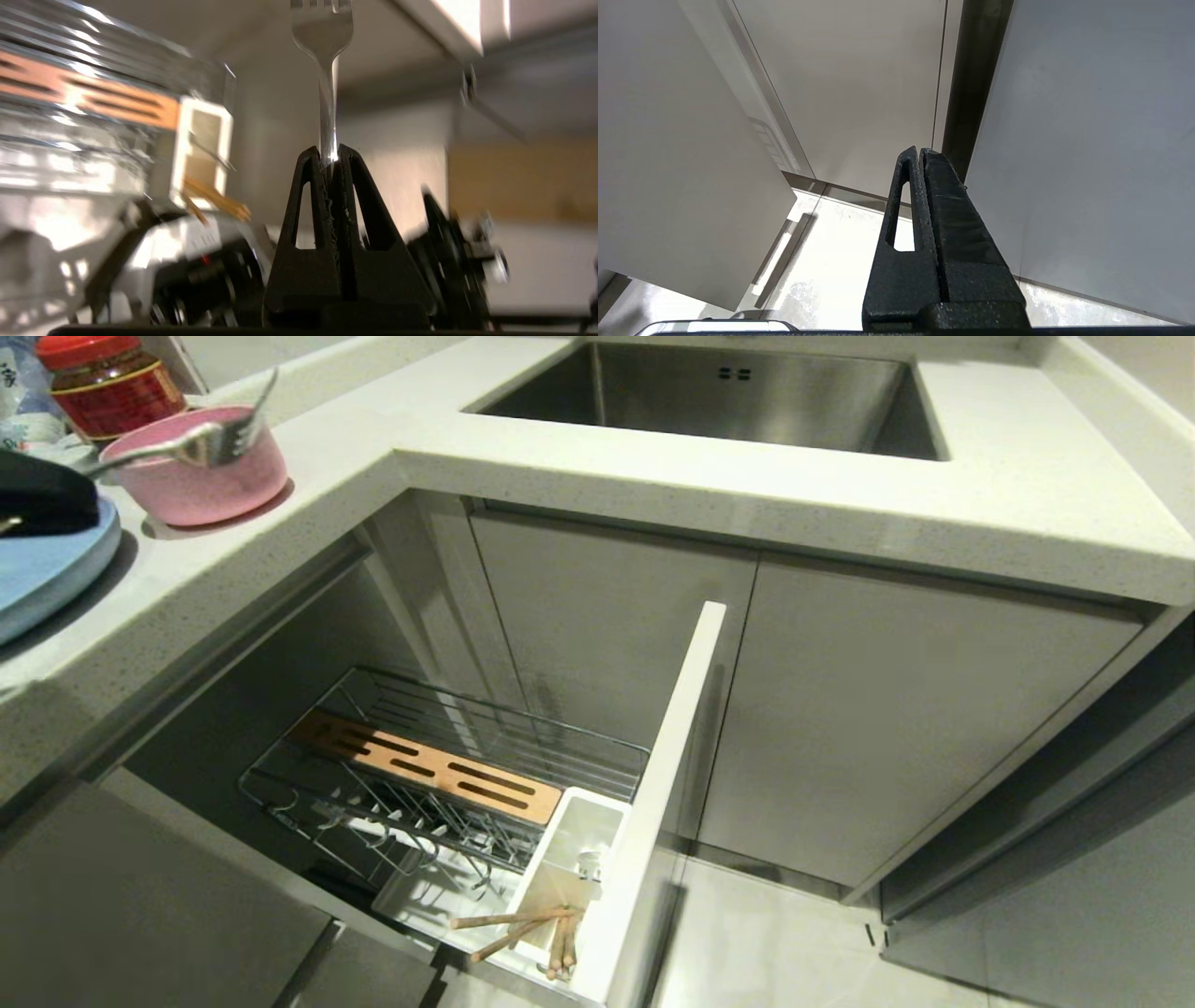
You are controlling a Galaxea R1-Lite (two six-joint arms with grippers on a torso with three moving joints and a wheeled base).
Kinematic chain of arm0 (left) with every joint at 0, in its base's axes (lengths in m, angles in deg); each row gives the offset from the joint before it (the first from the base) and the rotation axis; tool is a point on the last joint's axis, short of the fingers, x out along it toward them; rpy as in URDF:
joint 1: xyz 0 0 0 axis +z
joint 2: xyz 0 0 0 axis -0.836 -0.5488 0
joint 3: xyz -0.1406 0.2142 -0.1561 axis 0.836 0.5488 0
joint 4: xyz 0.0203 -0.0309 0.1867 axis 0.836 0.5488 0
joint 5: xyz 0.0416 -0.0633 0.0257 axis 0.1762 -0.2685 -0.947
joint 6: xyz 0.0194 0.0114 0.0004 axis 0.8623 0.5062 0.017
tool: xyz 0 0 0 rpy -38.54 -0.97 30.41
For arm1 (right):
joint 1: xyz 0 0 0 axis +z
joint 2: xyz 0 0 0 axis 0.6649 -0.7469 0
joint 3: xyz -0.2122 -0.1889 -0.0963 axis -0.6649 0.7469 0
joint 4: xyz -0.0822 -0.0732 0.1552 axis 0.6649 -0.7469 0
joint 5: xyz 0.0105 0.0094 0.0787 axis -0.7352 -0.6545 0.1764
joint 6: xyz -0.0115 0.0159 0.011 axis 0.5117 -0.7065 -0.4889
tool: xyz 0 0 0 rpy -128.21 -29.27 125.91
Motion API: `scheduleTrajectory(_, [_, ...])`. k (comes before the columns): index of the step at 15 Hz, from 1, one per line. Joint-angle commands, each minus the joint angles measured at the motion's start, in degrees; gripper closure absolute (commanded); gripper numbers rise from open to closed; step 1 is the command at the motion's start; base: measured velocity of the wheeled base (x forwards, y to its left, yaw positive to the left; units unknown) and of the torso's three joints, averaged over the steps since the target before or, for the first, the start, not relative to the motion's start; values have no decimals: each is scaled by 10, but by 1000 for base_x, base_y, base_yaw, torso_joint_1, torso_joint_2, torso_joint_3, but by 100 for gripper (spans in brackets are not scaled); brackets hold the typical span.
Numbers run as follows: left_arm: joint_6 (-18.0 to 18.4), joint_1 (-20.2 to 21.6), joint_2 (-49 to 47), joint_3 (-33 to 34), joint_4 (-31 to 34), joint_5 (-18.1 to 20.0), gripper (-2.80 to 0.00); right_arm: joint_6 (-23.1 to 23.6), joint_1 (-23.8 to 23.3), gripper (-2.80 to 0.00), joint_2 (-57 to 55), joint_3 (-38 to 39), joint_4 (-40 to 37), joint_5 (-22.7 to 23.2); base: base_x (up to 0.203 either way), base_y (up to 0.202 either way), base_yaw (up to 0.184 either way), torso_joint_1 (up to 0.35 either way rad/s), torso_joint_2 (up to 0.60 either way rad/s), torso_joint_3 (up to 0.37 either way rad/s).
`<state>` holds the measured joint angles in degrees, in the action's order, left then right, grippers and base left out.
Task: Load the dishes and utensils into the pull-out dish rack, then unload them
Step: Pick up the fork and place it in the cupboard
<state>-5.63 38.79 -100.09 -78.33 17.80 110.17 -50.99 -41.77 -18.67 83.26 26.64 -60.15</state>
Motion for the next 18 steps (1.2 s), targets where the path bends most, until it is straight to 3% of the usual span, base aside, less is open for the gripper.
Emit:
scheduleTrajectory(1, [-3,-74,-24,26,9,-1,0,0,0,0,0,15,1,0,0,0,0,0,0,0])
scheduleTrajectory(3, [-3,-118,-59,29,48,-9,0,0,0,0,0,15,1,0,0,0,0,0,0,0])
scheduleTrajectory(5, [-3,-130,-99,10,96,-24,0,0,0,0,0,15,1,0,0,0,0,0,0,0])
scheduleTrajectory(10, [-6,-177,-204,-24,207,-131,0,0,0,0,0,15,1,0,0,0,0,0,0,0])
scheduleTrajectory(18, [-41,-210,-352,-26,225,-146,0,0,0,0,0,15,1,0,0,0,0,0,0,0])
